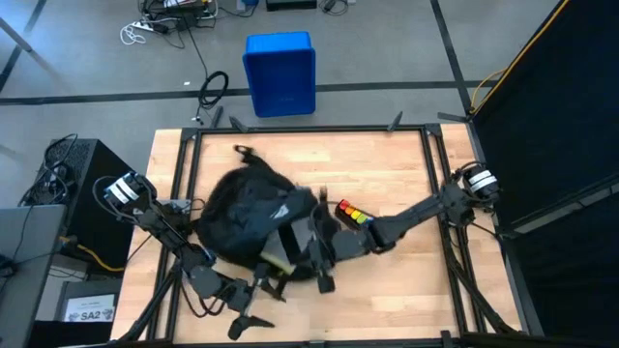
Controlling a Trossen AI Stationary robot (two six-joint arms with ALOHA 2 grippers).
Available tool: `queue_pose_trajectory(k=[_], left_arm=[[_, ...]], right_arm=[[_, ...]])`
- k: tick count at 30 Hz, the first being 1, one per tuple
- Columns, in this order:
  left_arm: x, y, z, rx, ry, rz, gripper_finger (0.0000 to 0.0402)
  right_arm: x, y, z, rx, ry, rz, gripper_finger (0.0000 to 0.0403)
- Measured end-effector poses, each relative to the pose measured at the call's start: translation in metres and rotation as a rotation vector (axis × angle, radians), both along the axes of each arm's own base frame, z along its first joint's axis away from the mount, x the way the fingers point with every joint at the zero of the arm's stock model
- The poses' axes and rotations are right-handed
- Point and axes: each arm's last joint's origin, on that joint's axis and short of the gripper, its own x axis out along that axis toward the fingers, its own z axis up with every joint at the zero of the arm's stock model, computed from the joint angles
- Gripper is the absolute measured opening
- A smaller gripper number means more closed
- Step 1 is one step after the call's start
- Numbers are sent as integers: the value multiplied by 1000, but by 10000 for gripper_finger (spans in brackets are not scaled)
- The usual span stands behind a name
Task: Unpack backpack
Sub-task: Remove the lid of the black medicine organizer from the black backpack
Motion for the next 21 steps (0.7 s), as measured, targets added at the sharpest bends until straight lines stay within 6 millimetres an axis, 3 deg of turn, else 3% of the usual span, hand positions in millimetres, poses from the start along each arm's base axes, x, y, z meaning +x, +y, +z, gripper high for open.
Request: queue_pose_trajectory(k=[4,9,15,21], left_arm=[[-1,-1,-1,-3,15,-33,274],[-1,-1,11,66,-149,-27,274],[-1,1,19,171,-275,49,274],[-2,3,28,215,-371,102,274]], right_arm=[[4,-9,1,36,-4,14,0],[-1,2,9,146,-7,171,0],[-27,25,39,286,-8,370,0],[-66,49,82,316,-114,542,0]])
